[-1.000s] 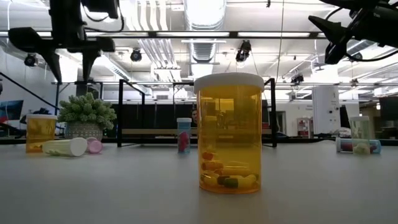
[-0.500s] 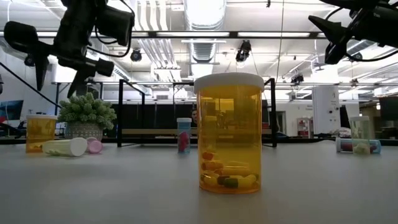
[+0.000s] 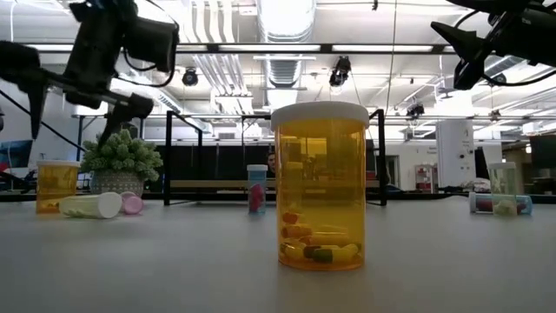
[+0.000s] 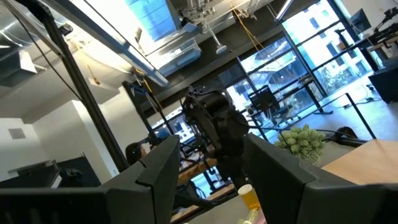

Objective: Pick and place medicine bottles onto shelf by color
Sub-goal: Put the top orange pill bottle on the shelf

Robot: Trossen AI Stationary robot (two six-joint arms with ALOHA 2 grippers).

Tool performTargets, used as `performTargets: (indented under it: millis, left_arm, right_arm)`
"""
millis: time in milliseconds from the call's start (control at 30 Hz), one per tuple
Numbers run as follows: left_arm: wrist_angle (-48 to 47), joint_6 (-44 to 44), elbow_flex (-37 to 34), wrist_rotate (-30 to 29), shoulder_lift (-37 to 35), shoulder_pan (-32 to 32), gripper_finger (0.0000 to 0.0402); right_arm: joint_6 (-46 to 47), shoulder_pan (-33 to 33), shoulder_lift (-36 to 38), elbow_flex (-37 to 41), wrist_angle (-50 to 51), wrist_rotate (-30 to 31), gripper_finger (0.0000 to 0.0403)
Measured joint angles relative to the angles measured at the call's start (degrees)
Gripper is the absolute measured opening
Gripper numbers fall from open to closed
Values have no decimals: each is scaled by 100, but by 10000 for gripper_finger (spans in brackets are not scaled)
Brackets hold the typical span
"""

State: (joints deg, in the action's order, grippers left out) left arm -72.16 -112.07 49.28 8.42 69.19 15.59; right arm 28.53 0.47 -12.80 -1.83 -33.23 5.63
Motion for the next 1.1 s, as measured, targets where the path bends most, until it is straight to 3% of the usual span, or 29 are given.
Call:
performTargets:
  millis: [500,1100]
  left_arm:
    - [1594,-608,-1460,317,-497,-109,327]
    - [1870,-38,-1587,177,-486,-109,327]
  right_arm:
    - [0,0,-1,1,-1,0,171]
    - [0,0,-1,1,-1,0,171]
